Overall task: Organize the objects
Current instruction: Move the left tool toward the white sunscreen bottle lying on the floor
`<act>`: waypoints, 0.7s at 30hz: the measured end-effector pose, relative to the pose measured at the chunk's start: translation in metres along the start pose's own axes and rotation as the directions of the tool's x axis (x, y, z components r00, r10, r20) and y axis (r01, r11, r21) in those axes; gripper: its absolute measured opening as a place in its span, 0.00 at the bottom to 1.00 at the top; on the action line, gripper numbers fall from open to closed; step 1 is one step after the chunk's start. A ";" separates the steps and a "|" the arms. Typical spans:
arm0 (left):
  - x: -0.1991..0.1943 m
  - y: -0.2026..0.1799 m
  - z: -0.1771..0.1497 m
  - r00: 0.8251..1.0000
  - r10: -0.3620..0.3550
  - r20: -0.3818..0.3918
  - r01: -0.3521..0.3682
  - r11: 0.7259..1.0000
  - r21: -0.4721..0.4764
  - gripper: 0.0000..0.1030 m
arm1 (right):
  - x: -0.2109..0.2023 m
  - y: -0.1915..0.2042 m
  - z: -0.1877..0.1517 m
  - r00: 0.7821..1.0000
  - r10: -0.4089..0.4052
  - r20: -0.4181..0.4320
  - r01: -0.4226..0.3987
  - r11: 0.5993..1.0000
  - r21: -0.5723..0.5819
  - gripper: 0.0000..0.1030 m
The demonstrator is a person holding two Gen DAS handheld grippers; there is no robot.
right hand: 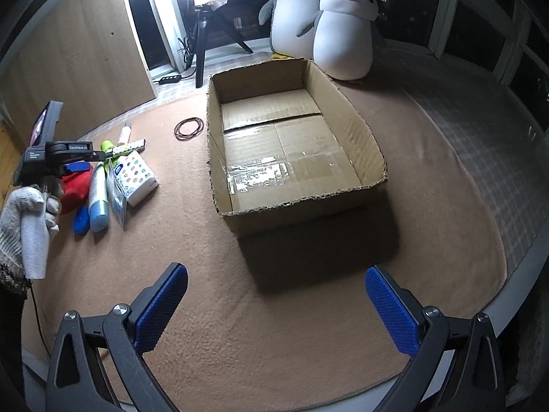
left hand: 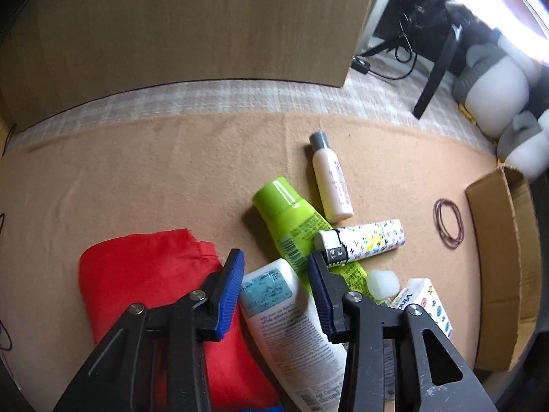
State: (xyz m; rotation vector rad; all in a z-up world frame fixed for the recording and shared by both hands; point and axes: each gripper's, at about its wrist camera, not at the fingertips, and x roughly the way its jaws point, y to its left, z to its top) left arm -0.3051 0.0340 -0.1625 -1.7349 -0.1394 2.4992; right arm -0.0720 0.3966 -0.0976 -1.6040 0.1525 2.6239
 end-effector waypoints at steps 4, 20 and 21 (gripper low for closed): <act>-0.003 -0.001 -0.010 1.000 -0.020 0.008 0.020 1.000 -0.004 0.38 | -0.001 0.007 0.001 1.000 0.009 0.003 -0.009 1.000 -0.021 0.99; -0.025 -0.029 -0.102 0.998 -0.067 0.002 0.067 0.995 0.074 0.33 | -0.009 0.023 -0.003 0.998 0.055 0.018 -0.054 0.997 -0.048 0.99; -0.027 -0.033 -0.109 0.998 -0.059 0.008 0.058 0.994 0.092 0.33 | -0.009 0.026 -0.004 0.998 0.064 0.018 -0.063 0.996 -0.058 0.99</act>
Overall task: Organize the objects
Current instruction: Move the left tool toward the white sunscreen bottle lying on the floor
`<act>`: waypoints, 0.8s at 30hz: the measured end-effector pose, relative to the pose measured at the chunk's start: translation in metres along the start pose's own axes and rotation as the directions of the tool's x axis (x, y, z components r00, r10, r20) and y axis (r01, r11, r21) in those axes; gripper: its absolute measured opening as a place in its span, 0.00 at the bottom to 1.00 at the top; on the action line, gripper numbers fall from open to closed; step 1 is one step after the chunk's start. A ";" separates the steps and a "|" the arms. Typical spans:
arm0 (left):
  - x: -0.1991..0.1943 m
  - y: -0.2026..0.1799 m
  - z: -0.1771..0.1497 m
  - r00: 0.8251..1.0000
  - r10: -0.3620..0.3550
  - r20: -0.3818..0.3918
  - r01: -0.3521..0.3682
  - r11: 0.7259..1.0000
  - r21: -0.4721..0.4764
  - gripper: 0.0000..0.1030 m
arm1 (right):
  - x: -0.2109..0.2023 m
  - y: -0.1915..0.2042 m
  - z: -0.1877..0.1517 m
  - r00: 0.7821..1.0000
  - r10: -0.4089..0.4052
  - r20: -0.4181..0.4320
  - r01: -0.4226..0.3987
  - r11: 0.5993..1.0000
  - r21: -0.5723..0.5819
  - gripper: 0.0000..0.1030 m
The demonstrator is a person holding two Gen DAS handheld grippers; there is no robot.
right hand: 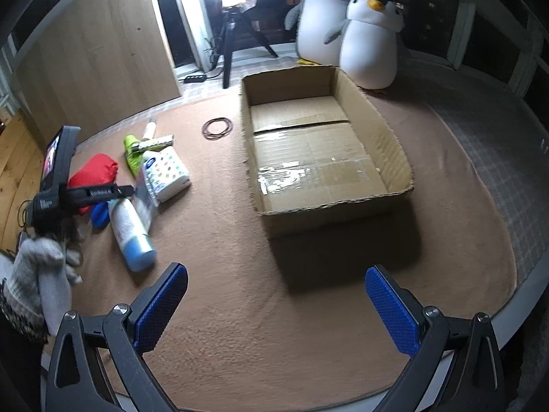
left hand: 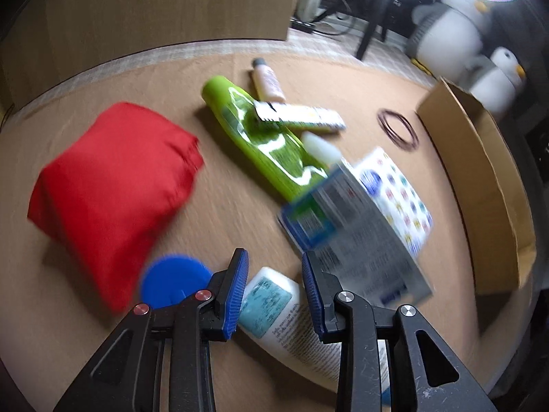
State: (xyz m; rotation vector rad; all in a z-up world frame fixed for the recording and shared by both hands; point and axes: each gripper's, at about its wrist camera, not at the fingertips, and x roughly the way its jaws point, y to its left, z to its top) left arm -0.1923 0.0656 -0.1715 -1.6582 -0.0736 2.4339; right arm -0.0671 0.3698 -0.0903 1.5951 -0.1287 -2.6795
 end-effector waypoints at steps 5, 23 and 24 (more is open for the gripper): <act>-0.007 -0.018 -0.025 1.000 0.002 0.008 -0.003 0.998 0.061 0.33 | 0.002 0.012 -0.003 0.999 0.042 0.006 -0.042 0.999 -0.029 0.99; -0.078 -0.001 -0.101 0.989 -0.141 0.033 0.141 0.990 -0.023 0.68 | 0.051 0.050 0.022 0.936 0.318 -0.148 -0.339 0.929 -0.147 0.99; -0.077 -0.002 -0.106 0.989 -0.148 0.027 0.149 0.988 -0.028 0.68 | 0.054 0.054 0.023 0.932 0.324 -0.162 -0.349 0.924 -0.157 0.99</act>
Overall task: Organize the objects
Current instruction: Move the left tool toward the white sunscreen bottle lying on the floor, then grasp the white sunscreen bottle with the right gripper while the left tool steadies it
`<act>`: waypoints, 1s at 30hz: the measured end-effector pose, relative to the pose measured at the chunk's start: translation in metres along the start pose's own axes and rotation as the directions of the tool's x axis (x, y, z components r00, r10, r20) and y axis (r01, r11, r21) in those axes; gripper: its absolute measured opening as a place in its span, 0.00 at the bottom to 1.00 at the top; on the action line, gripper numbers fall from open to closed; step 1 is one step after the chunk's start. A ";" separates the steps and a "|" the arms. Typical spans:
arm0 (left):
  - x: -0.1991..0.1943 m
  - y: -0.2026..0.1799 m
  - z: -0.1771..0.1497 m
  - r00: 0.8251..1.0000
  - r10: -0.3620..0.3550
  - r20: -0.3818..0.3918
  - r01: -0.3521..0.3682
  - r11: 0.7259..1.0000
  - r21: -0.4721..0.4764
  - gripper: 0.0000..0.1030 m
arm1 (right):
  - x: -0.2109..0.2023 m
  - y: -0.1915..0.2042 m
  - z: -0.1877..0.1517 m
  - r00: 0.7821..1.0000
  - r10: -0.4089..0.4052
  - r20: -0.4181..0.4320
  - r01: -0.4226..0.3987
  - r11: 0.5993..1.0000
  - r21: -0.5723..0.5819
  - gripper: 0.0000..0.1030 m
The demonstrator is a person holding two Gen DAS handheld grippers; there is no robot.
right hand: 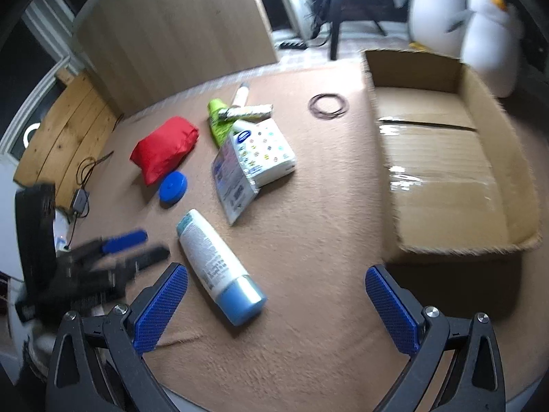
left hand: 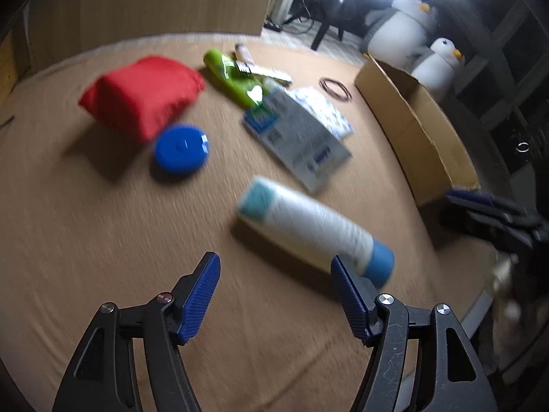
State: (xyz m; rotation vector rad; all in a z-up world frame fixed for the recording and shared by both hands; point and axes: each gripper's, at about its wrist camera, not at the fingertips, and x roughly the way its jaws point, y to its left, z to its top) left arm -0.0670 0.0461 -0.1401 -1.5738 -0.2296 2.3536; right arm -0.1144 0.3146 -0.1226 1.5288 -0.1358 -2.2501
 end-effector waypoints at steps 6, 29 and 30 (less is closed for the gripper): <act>0.009 -0.003 -0.017 0.998 -0.054 -0.022 0.052 0.996 -0.066 0.68 | 0.024 0.026 0.009 0.998 0.014 -0.062 -0.022 0.991 -0.132 0.99; 0.035 -0.013 -0.015 0.989 -0.141 -0.035 0.136 0.985 -0.105 0.68 | 0.089 0.031 -0.001 0.925 0.183 -0.332 -0.218 0.973 -0.071 0.47; 0.036 -0.013 -0.015 0.989 -0.140 -0.035 0.136 0.985 -0.104 0.68 | 0.089 0.032 -0.002 0.923 0.188 -0.336 -0.224 0.972 -0.071 0.46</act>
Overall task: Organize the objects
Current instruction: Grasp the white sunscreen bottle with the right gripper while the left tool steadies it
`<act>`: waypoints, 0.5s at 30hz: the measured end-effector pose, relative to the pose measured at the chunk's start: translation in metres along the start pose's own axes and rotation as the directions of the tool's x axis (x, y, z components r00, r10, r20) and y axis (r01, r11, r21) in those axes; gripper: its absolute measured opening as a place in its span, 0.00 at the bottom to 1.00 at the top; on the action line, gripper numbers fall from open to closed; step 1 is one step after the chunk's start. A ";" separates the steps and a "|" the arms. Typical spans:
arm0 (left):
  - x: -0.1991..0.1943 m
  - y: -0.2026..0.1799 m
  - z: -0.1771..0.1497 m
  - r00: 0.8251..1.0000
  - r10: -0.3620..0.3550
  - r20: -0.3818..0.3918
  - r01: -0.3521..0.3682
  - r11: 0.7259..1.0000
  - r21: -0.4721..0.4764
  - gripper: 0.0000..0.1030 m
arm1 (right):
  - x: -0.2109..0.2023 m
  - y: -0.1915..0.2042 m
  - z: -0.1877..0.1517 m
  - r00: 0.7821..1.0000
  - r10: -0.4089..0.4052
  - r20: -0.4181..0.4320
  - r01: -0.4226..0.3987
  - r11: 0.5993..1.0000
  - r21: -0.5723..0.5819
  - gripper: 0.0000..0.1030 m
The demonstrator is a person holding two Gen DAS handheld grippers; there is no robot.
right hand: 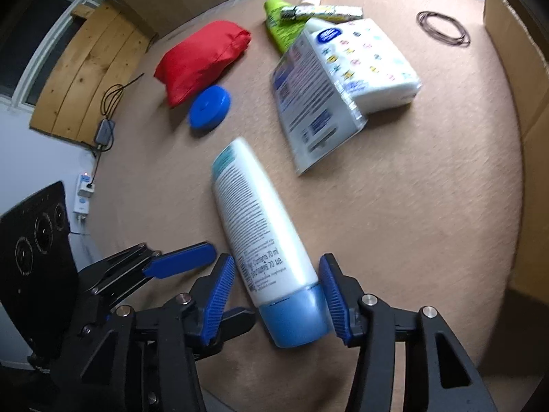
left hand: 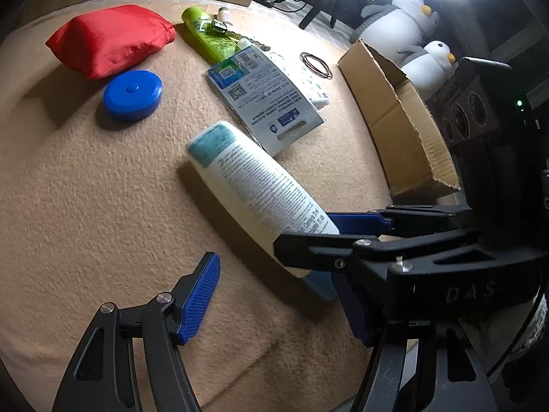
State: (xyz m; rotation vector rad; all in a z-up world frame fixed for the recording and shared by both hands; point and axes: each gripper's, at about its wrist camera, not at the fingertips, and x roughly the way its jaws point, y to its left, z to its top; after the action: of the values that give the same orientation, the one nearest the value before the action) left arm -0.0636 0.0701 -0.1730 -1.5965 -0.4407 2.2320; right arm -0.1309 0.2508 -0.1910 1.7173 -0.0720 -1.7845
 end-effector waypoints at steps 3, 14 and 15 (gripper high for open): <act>0.002 0.000 0.001 1.000 -0.010 0.001 0.010 1.000 0.002 0.68 | 0.002 0.004 -0.002 1.000 0.017 -0.001 -0.017 1.000 0.004 0.46; 0.009 -0.005 0.007 0.998 -0.067 -0.004 0.067 0.998 -0.007 0.60 | 0.015 0.012 -0.003 0.996 0.088 0.003 -0.088 0.995 0.039 0.31; 0.009 -0.007 0.008 0.997 -0.074 -0.006 0.074 0.997 -0.007 0.58 | 0.014 0.012 -0.003 0.996 0.089 0.007 -0.089 0.995 0.040 0.31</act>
State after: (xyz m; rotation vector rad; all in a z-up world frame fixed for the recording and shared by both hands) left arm -0.0732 0.0796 -0.1748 -1.5642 -0.4985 2.1729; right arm -0.1219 0.2359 -0.1981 1.7108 -0.1846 -1.7332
